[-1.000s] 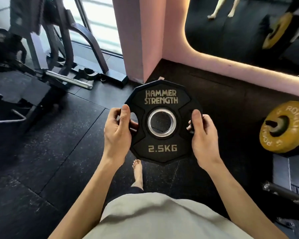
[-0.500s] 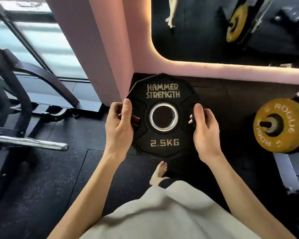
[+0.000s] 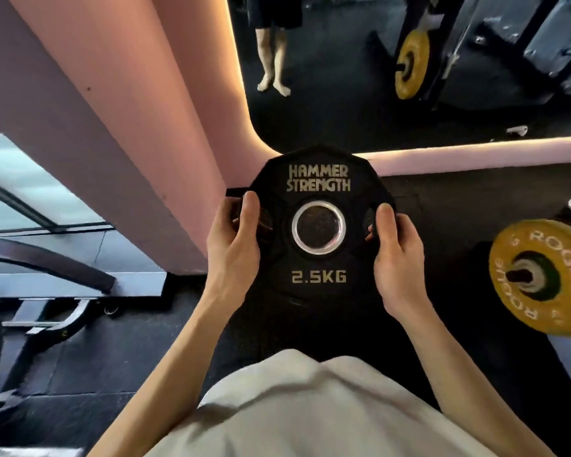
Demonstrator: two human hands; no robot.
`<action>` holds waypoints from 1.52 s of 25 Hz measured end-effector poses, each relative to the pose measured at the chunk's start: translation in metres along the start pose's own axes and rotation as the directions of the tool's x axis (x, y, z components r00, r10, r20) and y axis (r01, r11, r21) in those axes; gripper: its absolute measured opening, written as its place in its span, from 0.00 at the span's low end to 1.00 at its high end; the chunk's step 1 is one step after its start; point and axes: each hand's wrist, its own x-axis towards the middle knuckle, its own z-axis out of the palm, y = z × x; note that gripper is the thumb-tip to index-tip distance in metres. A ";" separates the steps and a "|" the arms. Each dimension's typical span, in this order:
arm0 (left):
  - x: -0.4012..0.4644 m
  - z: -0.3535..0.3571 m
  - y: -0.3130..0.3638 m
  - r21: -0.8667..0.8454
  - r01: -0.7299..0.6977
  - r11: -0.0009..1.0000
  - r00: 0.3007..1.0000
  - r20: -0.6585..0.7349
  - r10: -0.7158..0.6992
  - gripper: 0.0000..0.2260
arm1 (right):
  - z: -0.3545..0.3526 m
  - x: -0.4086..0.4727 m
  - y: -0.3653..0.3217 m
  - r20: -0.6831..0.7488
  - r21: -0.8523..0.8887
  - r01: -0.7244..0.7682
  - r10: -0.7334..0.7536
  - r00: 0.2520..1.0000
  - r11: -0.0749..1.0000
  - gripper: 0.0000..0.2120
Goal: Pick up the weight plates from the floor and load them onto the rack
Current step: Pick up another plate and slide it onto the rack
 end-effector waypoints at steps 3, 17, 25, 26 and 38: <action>0.048 0.032 0.005 -0.016 -0.043 0.999 0.992 0.115 0.044 0.14 | -0.002 0.038 -0.004 -0.100 0.002 -0.008 0.008 0.995 1.000 0.15; 0.244 0.260 0.058 -0.176 -0.174 0.969 0.561 0.791 0.245 0.12 | -0.043 0.183 -0.039 -0.785 -0.050 0.024 -0.054 0.617 0.998 0.20; 0.227 0.420 0.117 -0.338 -0.175 0.925 0.282 0.883 0.375 0.12 | -0.132 0.216 -0.079 -0.949 -0.149 0.040 -0.154 0.274 0.988 0.14; 0.222 0.440 0.127 -0.363 -0.162 0.918 0.268 0.879 0.395 0.12 | -0.149 0.221 -0.086 -0.953 -0.164 0.048 -0.171 0.249 0.985 0.15; 0.156 0.629 0.303 -0.640 0.012 0.768 0.196 0.755 0.626 0.14 | -0.341 0.274 -0.228 -0.876 -0.470 0.125 -0.479 0.055 0.874 0.22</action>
